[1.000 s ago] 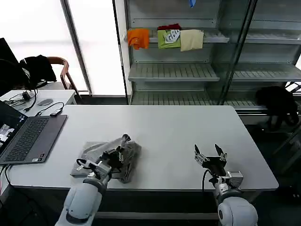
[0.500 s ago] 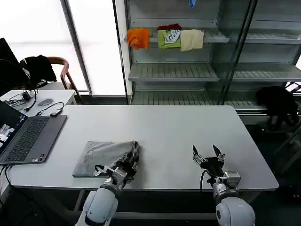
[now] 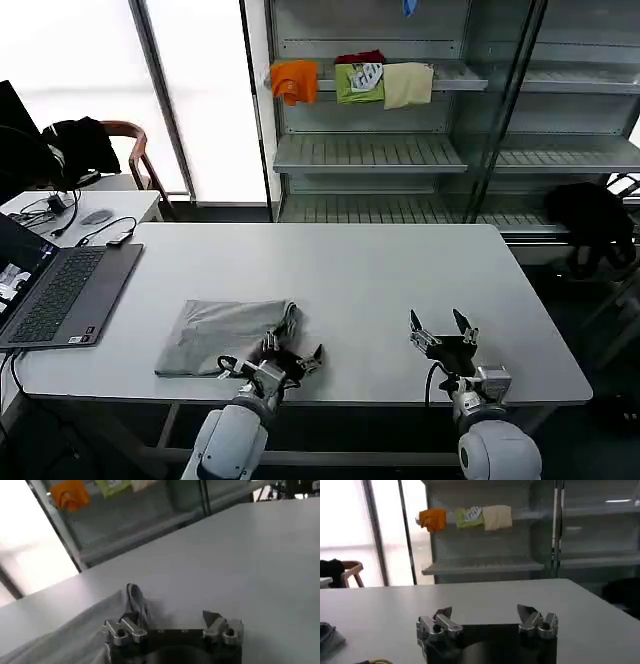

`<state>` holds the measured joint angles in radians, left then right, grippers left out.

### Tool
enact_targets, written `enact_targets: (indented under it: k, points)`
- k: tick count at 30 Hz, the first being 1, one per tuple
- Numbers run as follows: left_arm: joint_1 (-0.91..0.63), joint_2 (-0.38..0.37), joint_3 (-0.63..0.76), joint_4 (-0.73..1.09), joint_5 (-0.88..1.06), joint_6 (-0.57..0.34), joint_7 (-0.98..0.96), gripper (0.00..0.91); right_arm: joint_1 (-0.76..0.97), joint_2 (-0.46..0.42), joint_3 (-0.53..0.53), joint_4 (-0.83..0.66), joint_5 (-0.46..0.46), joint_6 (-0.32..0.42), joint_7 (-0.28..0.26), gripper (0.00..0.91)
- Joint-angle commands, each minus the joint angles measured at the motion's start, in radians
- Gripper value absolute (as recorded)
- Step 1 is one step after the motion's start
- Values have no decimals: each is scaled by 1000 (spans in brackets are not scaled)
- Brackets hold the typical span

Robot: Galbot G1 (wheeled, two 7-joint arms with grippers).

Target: Fold and organize the clothes.

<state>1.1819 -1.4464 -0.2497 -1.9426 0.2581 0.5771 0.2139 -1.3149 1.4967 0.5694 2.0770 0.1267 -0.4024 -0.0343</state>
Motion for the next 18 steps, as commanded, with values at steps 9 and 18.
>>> enact_targets:
  k: [9, 18]
  points:
    - [-62, 181, -558, -175, -708, 1, 17, 907, 9, 3, -8, -6, -3, 1, 1, 907]
    - [-23, 218, -624, 61, -581, 0, -16, 907, 24, 17, -19, -25, -22, -1, 3, 907]
